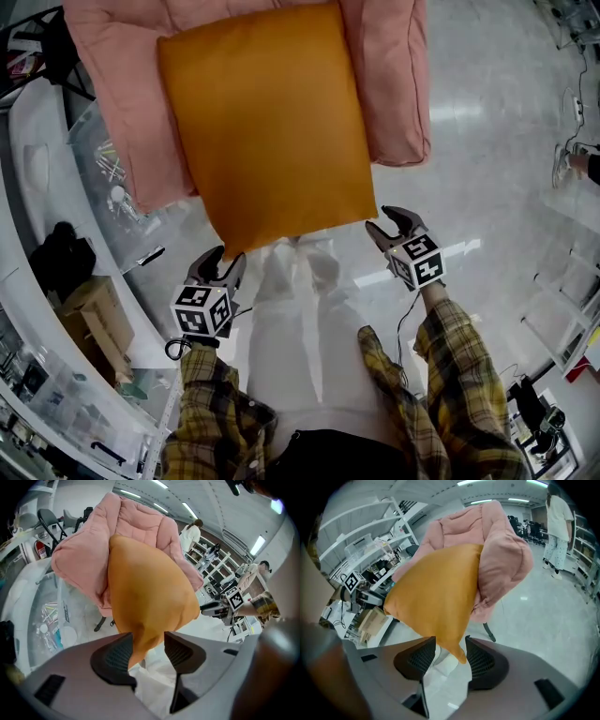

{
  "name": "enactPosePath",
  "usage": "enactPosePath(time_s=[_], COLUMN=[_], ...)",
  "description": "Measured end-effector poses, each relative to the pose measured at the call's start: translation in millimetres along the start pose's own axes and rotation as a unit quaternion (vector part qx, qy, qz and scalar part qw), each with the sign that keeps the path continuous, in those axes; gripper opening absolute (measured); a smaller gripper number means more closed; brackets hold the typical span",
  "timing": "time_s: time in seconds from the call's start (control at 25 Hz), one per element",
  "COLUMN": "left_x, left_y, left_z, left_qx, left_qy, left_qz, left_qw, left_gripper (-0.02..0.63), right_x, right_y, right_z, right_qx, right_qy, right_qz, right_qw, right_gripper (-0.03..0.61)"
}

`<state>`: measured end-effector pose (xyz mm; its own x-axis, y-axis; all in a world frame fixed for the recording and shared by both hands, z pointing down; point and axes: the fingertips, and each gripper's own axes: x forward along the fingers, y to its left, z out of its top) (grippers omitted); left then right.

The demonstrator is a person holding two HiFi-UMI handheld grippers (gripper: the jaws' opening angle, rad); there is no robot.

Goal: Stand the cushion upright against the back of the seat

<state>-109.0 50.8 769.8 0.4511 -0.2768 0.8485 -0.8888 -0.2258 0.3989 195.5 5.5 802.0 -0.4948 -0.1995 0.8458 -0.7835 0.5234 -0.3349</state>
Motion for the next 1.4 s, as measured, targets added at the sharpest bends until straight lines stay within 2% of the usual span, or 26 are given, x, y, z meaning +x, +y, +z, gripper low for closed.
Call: enactPosePath(time_s=[0.32,0.48,0.68,0.8,1.12,1.4], left_x=[17,21,34,40,36,7], left_y=[9,10,13,16,6,-9], left_z=[-10,-11,-12,-11,-1,19], left_qx=[0.029,0.060,0.068,0.070,0.109,0.099], left_qy=[0.027,0.042,0.054,0.055,0.035,-0.004], left_qz=[0.001,-0.004,0.001,0.013,0.044,0.056], left_qw=[0.9992,0.9973,0.9962,0.9960,0.9925,0.9935], left_gripper=[0.211,0.218,0.219,0.215,0.054,0.026], right_x=[30,39,47,51,48,18], right_y=[-2,-3,-7,-2,10,24], right_z=[-26,-24,-15,-9,-1,22], right_qx=[-0.045,-0.044,-0.043,-0.047,-0.048,-0.048], right_qy=[0.067,0.067,0.052,0.042,0.017,-0.007], right_qz=[0.020,0.015,-0.002,-0.004,-0.007,-0.010], right_qw=[0.996,0.997,0.998,0.998,0.999,0.999], right_gripper=[0.195,0.195,0.187,0.125,0.038,0.028])
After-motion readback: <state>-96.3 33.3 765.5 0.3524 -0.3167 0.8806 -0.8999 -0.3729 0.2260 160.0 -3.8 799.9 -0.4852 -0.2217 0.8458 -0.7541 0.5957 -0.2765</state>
